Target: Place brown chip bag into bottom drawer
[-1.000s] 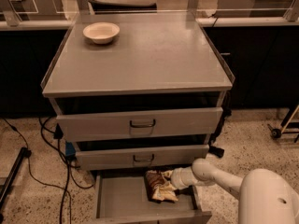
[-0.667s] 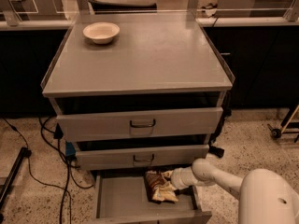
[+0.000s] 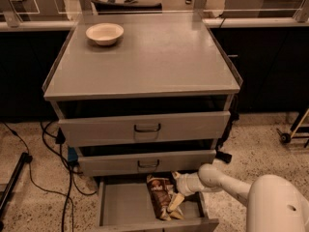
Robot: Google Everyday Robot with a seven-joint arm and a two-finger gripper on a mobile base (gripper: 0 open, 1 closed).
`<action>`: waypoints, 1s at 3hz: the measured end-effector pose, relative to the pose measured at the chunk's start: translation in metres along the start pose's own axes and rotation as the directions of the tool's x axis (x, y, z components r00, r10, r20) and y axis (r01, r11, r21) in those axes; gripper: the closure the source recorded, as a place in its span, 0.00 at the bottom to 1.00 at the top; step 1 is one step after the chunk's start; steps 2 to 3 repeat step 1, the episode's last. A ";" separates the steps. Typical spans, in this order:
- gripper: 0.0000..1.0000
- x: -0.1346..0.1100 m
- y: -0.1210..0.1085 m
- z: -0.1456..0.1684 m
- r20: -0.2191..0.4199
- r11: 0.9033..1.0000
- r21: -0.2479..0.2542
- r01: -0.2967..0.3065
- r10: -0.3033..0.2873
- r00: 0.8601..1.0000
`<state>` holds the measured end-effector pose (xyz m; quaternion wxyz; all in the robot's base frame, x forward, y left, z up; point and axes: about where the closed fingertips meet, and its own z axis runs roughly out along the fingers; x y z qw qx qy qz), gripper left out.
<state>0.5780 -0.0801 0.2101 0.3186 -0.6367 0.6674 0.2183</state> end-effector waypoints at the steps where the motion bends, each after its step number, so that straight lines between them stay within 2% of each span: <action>1: 0.00 0.000 0.000 0.000 0.000 1.000 0.000 0.000 0.000 1.000; 3: 0.00 0.000 0.000 0.000 0.000 1.000 0.000 0.000 0.000 1.000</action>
Offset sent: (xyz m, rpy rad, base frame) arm 0.0000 0.0000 0.0000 0.0000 0.0000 0.0000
